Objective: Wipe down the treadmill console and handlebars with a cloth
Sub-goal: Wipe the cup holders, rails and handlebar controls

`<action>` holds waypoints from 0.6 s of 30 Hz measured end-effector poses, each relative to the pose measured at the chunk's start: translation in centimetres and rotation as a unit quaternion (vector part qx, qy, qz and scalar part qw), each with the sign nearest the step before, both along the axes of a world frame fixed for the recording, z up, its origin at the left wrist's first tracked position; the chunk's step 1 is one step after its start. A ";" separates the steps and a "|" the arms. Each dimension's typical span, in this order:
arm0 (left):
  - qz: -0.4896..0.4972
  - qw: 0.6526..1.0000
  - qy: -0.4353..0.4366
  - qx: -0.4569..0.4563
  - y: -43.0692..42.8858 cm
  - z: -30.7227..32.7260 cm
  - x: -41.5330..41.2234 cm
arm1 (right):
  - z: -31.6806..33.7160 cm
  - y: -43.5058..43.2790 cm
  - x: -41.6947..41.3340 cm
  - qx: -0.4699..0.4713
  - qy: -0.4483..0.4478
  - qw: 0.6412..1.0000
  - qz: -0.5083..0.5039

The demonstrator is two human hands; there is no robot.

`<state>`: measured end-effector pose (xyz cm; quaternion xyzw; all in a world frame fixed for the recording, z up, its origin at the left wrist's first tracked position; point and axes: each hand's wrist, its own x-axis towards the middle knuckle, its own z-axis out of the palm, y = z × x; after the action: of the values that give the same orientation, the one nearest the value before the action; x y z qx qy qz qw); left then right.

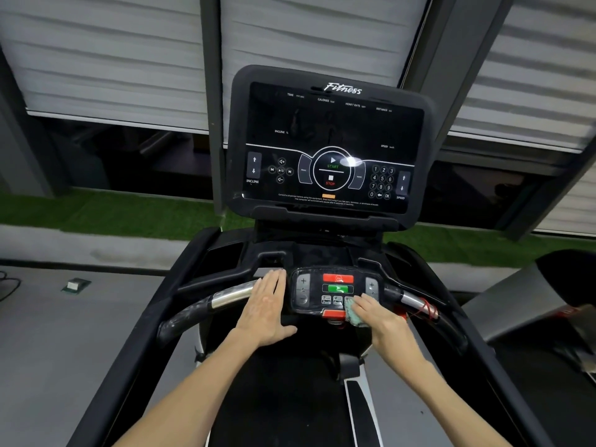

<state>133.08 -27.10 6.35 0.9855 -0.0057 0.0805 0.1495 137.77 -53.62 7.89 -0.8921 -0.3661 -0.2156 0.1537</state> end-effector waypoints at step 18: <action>0.001 0.911 -0.048 -0.410 -4.4 7.7 -0.3 | 8.2 5.8 -1.1 0.421 0.486 0.765 0.026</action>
<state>132.78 -31.50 14.04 0.8326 0.0213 0.1235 0.5395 136.63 -47.81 16.13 -0.7132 -0.1378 0.1185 0.6770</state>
